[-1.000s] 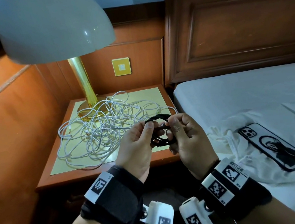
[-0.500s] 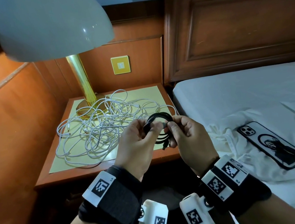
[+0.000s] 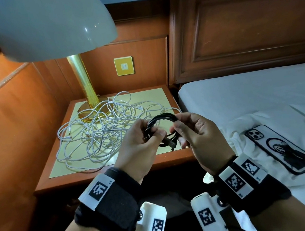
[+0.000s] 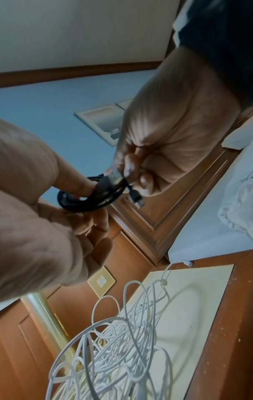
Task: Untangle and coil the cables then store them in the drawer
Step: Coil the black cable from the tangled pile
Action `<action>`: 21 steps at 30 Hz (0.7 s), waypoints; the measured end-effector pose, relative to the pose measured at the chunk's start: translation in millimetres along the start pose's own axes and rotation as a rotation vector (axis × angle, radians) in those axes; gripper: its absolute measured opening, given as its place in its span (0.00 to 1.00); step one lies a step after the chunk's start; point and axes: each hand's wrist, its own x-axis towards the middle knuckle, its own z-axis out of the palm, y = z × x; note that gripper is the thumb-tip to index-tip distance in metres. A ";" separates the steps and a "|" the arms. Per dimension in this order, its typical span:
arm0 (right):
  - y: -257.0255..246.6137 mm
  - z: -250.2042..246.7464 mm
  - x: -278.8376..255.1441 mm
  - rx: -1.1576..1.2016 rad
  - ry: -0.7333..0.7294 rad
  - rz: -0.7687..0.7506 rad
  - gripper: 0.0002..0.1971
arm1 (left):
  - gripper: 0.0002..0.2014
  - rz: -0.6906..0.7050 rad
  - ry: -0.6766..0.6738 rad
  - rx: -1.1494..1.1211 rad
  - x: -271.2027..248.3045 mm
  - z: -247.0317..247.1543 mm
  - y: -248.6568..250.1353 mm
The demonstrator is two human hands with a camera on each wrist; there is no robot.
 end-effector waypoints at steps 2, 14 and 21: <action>-1.6 3.3 -3.5 -0.069 -0.015 -0.068 0.04 | 0.11 -0.036 0.023 0.043 -2.3 1.1 2.6; -1.9 -5.4 3.7 0.042 0.169 -0.118 0.02 | 0.20 -0.171 0.016 0.066 2.4 -10.1 3.5; -3.3 -3.3 3.3 0.249 0.168 -0.050 0.04 | 0.12 -0.144 -0.065 0.201 -1.8 -7.7 -8.8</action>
